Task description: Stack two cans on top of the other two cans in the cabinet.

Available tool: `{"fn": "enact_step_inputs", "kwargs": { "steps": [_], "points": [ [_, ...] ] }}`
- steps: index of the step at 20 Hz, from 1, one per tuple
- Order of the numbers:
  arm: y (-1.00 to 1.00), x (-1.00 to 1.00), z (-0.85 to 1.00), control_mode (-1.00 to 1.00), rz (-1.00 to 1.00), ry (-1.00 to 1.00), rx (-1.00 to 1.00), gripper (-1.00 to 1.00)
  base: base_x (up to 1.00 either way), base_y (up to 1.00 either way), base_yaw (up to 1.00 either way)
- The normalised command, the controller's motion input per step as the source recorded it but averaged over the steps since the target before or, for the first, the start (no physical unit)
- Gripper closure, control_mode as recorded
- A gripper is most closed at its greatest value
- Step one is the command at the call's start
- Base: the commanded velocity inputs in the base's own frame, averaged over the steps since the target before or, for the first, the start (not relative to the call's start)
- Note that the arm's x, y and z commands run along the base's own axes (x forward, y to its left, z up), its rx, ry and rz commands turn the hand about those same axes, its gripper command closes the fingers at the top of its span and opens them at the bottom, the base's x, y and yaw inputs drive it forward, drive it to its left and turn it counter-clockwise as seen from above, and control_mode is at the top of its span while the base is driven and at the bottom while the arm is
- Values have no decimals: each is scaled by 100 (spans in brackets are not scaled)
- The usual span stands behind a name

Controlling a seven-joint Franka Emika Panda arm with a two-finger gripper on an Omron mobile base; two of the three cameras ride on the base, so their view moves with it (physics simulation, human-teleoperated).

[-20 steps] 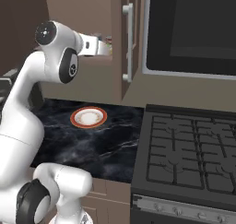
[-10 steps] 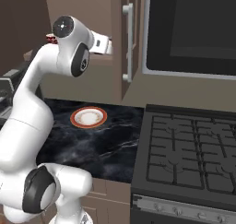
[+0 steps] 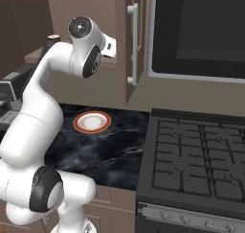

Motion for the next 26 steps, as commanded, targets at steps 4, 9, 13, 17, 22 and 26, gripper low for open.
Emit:
{"fn": "enact_step_inputs", "kwargs": {
  "steps": [4, 9, 13, 17, 22, 26],
  "points": [
    [0, 28, -20, -100, 7, 0, 0, -100, 0, 0, 0],
    [0, 29, -9, -100, 5, -2, 0, -100, 0, 0, 0],
    [0, 36, -2, -100, 2, 0, 0, -100, 0, 0, 0],
    [0, 32, 0, -100, 0, 0, -4, -100, 0, 0, 0],
    [0, 32, 0, -100, 0, 0, -4, -100, 0, 0, 0],
    [-5, 35, -2, -100, 0, 0, -2, -100, 0, 0, 0]
  ]
}}
